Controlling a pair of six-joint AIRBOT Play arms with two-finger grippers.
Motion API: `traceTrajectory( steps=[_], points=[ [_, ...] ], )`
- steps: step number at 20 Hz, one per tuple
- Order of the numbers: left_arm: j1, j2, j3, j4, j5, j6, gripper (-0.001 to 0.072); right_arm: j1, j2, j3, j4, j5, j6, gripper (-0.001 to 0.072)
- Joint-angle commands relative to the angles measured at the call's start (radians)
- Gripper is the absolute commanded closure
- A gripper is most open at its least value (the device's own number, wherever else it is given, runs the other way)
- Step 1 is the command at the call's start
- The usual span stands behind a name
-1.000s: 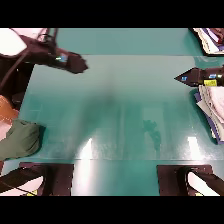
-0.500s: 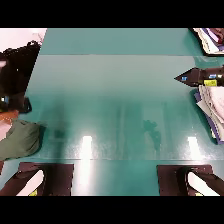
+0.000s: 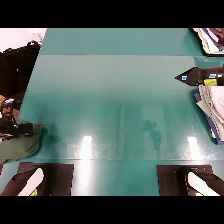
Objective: Fold the shirts.
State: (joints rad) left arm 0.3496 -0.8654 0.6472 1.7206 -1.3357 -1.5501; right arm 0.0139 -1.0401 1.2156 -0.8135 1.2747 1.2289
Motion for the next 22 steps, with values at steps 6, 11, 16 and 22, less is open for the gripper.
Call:
traceTrajectory(
  steps=[6,11,16,22],
  points=[
    [-0.005,0.001,0.252,-0.113,-0.093,0.014,0.0674,0.0,0.0,0.011,0.003,-0.045,0.001,0.0697],
    [-0.253,0.001,0.75,-0.346,-0.119,0.013,0.0675,0.0,0.001,0.165,0.001,-0.098,0.001,0.0697],
    [-0.673,-0.014,0.945,-0.296,0.072,-0.076,0.0677,0.0,0.001,0.301,0.0,-0.134,0.0,0.0697],
    [-0.988,-0.317,0.943,-0.324,0.115,-0.151,0.0673,0.0,0.0,0.323,0.0,-0.108,0.0,0.0697]
  ],
)
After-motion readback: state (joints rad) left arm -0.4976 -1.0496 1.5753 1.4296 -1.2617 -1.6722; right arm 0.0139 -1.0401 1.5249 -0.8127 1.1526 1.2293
